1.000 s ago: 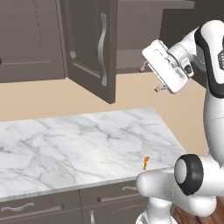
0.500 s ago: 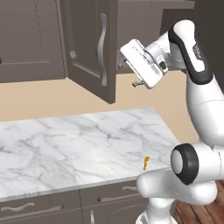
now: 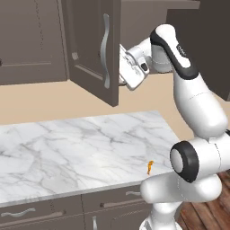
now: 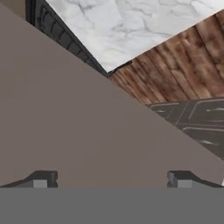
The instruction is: Retrieve the tupperware from the cabinet, then place the raw meat into the tupperware to avoid contamination.
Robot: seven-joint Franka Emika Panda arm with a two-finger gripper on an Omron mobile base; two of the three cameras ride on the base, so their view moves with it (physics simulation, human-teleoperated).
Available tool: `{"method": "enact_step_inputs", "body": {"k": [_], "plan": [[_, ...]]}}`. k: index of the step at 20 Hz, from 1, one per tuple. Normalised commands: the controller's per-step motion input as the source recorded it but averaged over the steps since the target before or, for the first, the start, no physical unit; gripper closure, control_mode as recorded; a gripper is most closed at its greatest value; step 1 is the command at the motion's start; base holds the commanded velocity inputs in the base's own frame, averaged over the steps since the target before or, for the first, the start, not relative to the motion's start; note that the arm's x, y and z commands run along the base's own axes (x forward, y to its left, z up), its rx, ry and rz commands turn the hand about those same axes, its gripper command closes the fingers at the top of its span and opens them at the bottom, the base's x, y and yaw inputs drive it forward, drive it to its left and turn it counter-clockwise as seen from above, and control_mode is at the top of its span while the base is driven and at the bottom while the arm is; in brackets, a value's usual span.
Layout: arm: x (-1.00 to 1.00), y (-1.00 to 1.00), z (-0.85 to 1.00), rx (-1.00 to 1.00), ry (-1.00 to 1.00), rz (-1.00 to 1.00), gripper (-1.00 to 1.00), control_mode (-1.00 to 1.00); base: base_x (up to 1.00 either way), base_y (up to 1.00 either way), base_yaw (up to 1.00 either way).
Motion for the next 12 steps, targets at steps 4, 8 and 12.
{"method": "enact_step_inputs", "body": {"k": [4, 8, 12], "plan": [[0.05, 0.64, 0.0, 0.07, 0.12, 0.06, -1.0, -1.0, 0.0, 0.0, 0.0], [0.01, 0.61, 0.0, 0.03, 0.05, 0.01, -1.0, -1.0, 0.0, 0.0, 0.0], [0.0, 0.64, 0.0, 0.0, 0.0, -0.01, -1.0, -1.0, 0.0, 0.0, 0.0]]}}
